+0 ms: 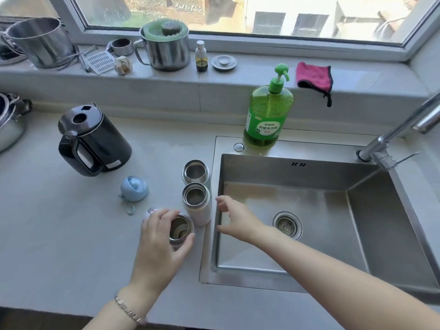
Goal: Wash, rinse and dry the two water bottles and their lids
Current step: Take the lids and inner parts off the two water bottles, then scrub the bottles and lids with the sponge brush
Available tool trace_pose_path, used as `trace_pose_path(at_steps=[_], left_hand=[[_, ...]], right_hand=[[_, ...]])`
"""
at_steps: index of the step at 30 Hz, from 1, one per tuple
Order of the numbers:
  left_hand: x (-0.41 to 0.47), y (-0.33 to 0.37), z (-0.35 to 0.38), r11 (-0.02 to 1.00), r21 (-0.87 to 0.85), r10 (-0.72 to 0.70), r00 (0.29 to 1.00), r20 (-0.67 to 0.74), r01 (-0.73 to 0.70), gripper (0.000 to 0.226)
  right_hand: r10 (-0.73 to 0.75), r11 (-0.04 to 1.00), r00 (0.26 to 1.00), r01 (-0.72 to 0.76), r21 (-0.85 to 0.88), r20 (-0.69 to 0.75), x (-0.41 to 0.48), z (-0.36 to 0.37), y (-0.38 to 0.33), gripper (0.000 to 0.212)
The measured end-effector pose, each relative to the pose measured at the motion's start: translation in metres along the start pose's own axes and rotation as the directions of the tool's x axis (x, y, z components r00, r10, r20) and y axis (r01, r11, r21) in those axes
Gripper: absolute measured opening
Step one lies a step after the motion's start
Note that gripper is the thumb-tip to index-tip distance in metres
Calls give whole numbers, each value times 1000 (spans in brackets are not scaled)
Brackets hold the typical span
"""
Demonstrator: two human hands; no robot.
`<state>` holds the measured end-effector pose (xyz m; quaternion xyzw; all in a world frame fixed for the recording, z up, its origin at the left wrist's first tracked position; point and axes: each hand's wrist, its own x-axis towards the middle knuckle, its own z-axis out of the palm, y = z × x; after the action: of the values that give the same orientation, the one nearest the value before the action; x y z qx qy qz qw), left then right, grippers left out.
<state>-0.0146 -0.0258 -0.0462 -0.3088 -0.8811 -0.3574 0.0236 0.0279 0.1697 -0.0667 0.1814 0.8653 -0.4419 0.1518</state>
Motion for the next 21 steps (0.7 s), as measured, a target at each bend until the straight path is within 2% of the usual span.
trace_pose_path(at_steps=[2, 3, 5, 7, 12, 15, 19, 21], left_hand=[[9, 28, -3, 992, -111, 76, 990, 116, -63, 25], [17, 44, -3, 989, -137, 82, 966, 243, -50, 18], [38, 77, 7, 997, -76, 55, 842, 537, -17, 12], [64, 110, 27, 999, 25, 7, 716, 698, -34, 13], [123, 200, 85, 999, 3, 22, 683, 730, -35, 13], [157, 265, 107, 993, 8, 74, 686, 724, -115, 19], [213, 362, 115, 979, -4, 161, 756, 634, -205, 19], [241, 410, 112, 967, 1, 212, 810, 547, -254, 16]], right_hand=[[49, 993, 997, -43, -107, 53, -12, -17, 10, 50], [83, 986, 995, -74, -150, 54, -20, -28, 16, 42], [160, 964, 987, -150, -221, 28, -38, -53, 29, 33], [233, 932, 973, -224, -285, -1, -61, -86, 47, 32], [337, 872, 938, -342, -351, -77, -136, -188, 81, 35], [356, 851, 914, -403, -336, -195, -181, -257, 88, 33], [271, 835, 867, -428, -345, -417, -230, -373, 80, 32], [181, 822, 804, -440, -363, -566, -251, -436, 71, 30]])
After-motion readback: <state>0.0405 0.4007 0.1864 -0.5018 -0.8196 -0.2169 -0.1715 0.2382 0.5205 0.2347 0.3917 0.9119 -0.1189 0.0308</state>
